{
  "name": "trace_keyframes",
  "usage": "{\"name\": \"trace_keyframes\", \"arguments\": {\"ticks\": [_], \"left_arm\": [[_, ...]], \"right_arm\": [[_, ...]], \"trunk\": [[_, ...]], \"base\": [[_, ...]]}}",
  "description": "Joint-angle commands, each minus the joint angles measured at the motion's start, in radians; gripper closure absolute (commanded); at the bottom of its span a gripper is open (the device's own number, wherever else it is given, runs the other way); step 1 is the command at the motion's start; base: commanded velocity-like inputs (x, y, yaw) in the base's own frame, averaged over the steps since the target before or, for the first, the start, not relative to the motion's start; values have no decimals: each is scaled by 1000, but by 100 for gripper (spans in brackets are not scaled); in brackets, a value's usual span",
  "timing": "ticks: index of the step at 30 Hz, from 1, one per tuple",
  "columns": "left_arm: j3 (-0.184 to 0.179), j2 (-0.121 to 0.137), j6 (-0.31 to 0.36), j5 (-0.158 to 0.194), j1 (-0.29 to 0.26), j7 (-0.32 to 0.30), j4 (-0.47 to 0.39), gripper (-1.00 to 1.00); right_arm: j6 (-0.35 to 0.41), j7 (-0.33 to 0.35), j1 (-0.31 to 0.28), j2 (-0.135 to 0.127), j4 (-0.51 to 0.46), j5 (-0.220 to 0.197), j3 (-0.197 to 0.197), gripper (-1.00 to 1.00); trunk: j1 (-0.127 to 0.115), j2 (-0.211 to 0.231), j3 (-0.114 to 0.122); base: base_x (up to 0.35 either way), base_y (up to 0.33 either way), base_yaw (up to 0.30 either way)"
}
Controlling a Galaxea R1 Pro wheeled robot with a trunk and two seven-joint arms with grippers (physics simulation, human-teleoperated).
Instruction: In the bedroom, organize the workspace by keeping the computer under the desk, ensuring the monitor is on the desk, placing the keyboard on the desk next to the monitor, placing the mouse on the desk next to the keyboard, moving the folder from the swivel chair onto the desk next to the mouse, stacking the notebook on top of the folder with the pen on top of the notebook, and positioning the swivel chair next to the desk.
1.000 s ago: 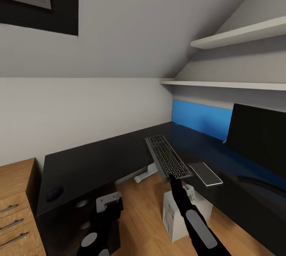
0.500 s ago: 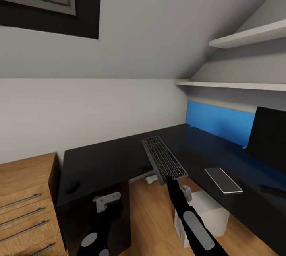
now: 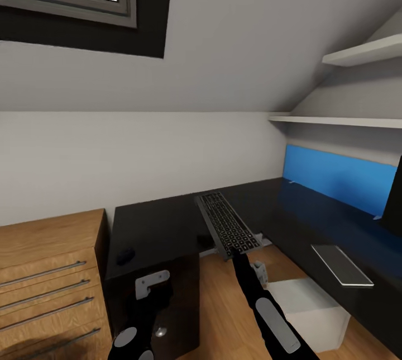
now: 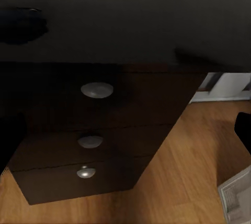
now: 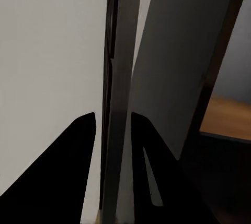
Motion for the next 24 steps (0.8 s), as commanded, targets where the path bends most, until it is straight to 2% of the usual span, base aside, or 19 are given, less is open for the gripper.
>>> {"name": "trace_keyframes", "arguments": {"ticks": [1,7,24], "left_arm": [[-1,0,3,6,-1,7,-1,-100],[-1,0,3,6,-2,7,0,-100],[-1,0,3,6,-2,7,0,-100]], "right_arm": [[-6,7,-1,-1,0,-10,3,100],[-5,12,-1,-1,0,-11,1,100],[12,19,-1,-6,-1,-11,-7,100]], "trunk": [[0,-1,-1],[0,-1,1],[0,-1,1]], "base": [[0,0,238],[0,0,193],[0,0,9]]}}
